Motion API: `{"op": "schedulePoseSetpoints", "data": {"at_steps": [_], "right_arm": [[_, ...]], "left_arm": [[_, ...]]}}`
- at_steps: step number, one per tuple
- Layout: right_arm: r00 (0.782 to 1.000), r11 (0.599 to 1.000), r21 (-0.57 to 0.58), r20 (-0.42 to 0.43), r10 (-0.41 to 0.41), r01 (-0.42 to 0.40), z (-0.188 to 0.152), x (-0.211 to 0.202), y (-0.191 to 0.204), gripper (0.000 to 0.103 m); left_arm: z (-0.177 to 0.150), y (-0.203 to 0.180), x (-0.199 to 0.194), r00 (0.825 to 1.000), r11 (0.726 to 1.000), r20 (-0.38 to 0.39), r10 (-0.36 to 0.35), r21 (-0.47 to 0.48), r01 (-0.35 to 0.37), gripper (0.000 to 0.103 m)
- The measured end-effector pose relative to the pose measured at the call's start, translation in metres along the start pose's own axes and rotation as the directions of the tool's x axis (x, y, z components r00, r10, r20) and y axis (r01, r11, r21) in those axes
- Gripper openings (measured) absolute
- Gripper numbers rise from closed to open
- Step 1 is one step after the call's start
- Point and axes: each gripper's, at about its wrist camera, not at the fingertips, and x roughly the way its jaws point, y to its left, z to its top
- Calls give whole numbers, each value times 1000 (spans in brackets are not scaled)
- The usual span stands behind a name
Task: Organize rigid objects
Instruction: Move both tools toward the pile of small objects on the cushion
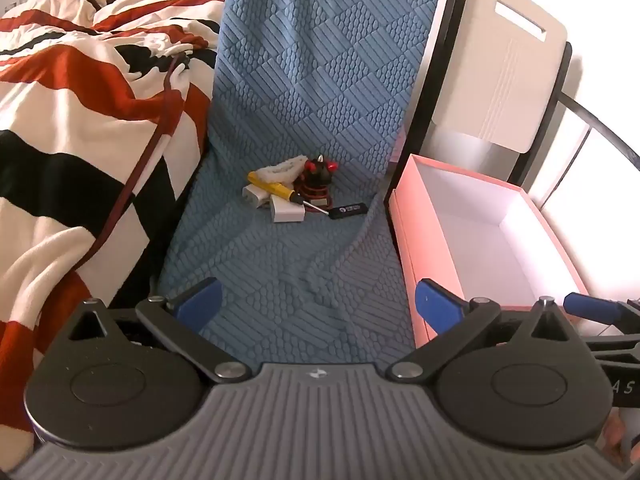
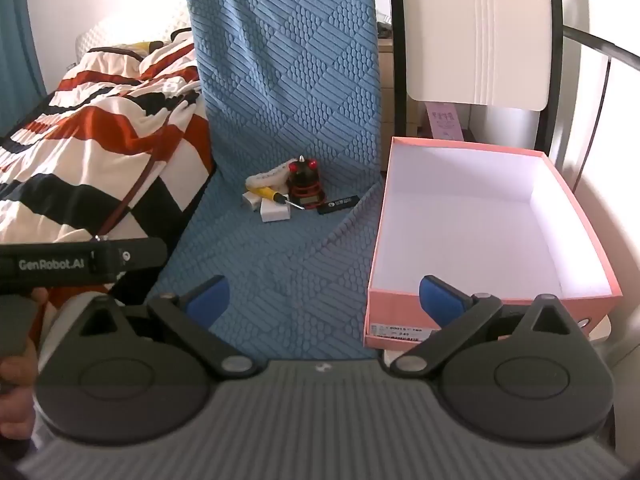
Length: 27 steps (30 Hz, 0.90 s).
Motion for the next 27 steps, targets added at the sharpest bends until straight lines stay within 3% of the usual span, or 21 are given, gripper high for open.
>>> {"op": "schedulePoseSetpoints", "data": {"at_steps": [27], "right_arm": [[1000,1000,18,-13,-21,21,-12,7,-8,103]], "left_arm": [[-5,-1,5,1000,1000,-27,5,-5,-5,103]]}}
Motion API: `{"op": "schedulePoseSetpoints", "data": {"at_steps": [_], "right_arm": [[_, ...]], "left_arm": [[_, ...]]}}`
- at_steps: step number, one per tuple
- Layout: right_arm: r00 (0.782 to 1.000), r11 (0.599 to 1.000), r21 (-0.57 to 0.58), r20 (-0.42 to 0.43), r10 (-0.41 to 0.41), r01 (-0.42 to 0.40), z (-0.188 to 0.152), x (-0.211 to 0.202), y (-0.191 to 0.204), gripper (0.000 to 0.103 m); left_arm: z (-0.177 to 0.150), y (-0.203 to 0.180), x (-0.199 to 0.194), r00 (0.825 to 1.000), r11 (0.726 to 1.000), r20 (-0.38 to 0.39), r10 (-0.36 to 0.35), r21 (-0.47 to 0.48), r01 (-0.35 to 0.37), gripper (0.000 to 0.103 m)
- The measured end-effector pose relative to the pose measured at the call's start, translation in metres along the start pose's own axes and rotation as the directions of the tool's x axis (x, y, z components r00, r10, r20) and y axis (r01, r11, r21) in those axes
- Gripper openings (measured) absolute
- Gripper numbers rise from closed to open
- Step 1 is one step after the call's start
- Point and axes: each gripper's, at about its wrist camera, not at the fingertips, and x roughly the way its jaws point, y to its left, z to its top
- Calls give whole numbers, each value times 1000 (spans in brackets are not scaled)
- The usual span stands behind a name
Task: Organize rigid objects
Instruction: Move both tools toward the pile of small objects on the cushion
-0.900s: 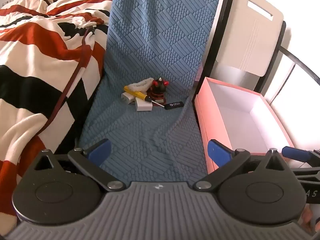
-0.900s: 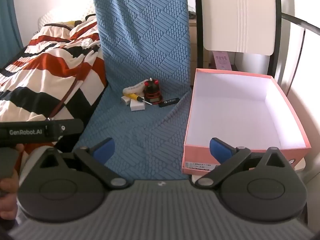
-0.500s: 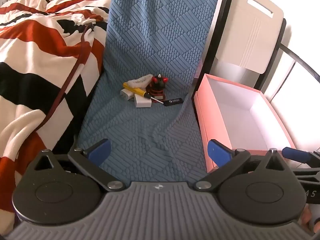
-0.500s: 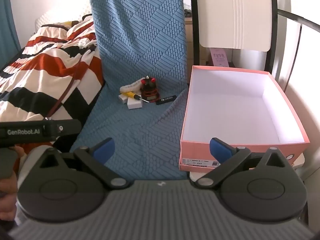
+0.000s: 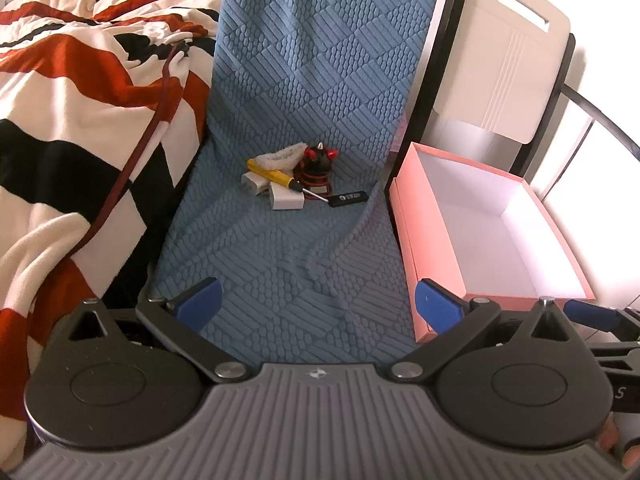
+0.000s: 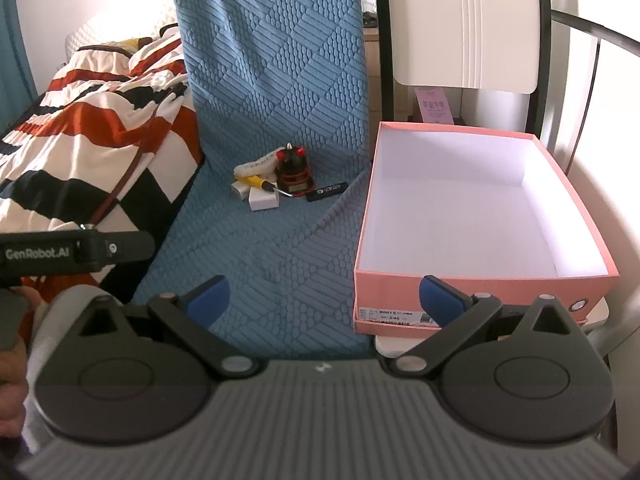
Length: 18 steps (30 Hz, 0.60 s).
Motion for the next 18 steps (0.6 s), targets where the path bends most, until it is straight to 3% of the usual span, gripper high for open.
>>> {"op": "schedulePoseSetpoints", "data": {"at_steps": [18], "right_arm": [[999,999,18,-32,29,-28,-2,7,-6,103]], "left_arm": [[3,1,8,1000,1000,-6,7,-16,-8,103]]}}
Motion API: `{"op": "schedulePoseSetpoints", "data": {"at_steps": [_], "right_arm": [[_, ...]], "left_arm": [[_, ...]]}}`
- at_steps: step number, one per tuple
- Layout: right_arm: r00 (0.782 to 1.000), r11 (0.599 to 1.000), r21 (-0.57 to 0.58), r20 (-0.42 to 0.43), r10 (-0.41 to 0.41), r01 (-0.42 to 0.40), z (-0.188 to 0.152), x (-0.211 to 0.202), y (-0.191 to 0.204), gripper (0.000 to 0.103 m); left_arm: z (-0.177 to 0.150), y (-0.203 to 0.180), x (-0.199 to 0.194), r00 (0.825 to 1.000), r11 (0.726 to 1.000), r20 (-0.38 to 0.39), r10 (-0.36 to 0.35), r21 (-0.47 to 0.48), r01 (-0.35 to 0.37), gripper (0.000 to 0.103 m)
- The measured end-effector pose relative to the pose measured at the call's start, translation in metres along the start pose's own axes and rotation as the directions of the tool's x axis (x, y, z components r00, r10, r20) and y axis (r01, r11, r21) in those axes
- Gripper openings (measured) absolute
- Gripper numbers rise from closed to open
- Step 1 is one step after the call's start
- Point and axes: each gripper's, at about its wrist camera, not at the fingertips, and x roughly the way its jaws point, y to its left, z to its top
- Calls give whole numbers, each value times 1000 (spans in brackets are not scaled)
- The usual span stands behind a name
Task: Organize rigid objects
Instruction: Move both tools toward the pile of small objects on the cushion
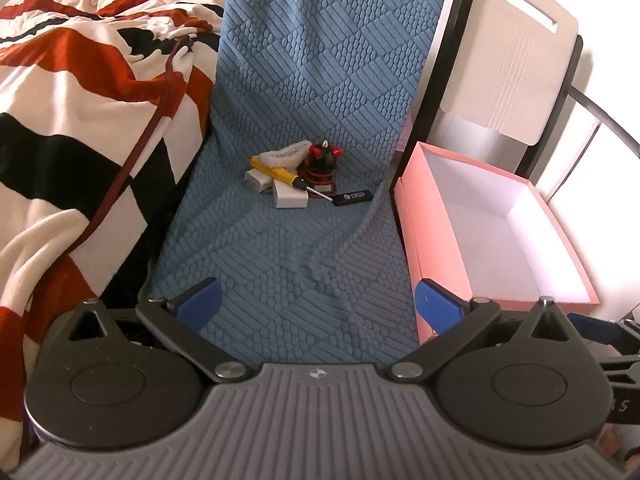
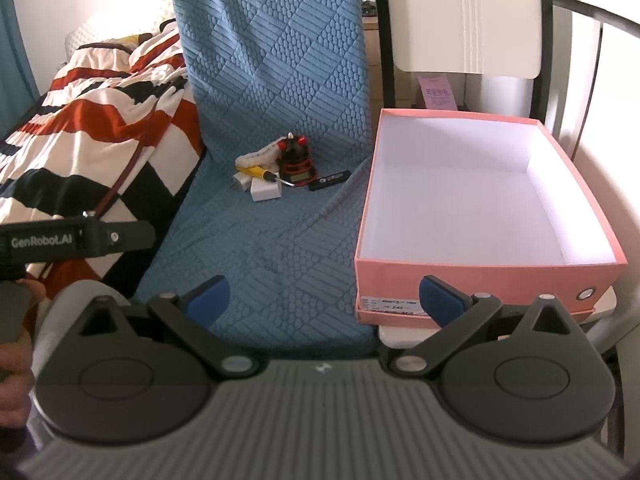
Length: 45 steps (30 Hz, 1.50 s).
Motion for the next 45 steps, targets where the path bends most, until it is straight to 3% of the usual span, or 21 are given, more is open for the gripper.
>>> {"op": "schedulePoseSetpoints", "data": {"at_steps": [18,28,45], "right_arm": [[999,999,12,5,42,-42,2,6,5,103],[1000,999,-20,4,30,-30,8,8,7,103],[1000,1000,-8,-15,15,-15,6,17,12,103]], "left_arm": [[5,4,-12,1000,1000,21,3,-27,-2,103],[8,-10,-11,998,999,35,-54,-4,54,103],[3,16,-1,1000,999,21,-6,-46,7,103]]}}
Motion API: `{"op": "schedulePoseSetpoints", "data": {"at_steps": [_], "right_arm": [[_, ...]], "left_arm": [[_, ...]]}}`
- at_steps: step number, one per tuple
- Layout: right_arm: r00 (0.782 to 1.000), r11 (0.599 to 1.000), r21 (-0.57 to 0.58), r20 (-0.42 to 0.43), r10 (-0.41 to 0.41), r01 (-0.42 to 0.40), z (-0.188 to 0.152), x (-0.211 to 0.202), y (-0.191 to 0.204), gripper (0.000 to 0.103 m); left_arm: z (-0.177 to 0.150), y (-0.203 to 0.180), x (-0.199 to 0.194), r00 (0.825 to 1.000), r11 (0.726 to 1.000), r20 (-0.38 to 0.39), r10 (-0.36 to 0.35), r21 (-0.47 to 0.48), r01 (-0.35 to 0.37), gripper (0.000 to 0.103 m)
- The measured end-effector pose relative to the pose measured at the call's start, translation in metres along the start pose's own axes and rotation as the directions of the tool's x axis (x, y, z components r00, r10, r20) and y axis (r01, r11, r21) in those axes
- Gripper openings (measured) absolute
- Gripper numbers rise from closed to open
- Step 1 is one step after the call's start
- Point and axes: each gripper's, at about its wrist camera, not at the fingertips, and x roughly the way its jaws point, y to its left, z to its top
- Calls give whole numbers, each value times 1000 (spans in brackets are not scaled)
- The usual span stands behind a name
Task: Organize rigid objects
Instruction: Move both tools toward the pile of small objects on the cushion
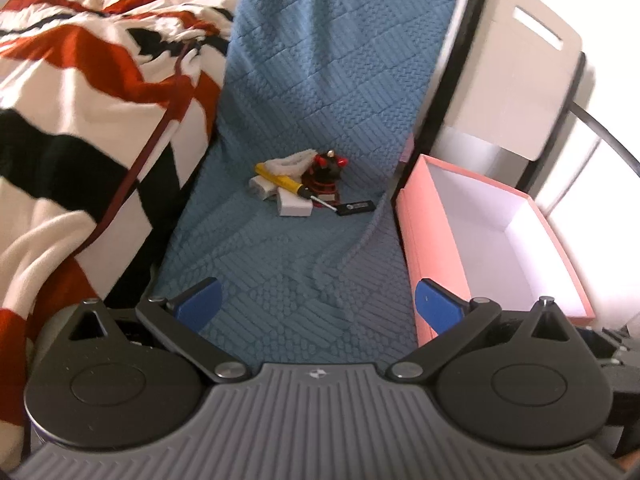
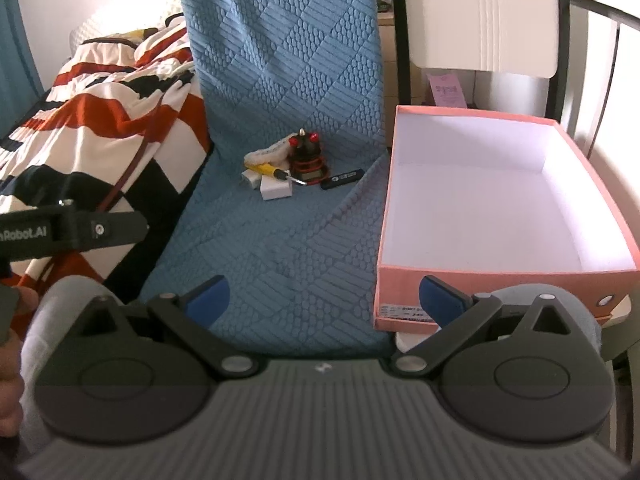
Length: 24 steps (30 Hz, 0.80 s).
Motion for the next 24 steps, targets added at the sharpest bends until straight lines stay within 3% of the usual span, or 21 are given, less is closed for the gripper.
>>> {"op": "schedulePoseSetpoints", "data": {"at_steps": [19,24], "right_arm": [[1000,997,-77,-23,16,-17,13,53,14,103],[1000,998,-62,-27,-12,10,23,71,13,103]], "left_arm": [[23,22,66,1000,1000,-15,18,1,-18,103],[31,33,93,999,1000,29,13,7,-13,103]]}}
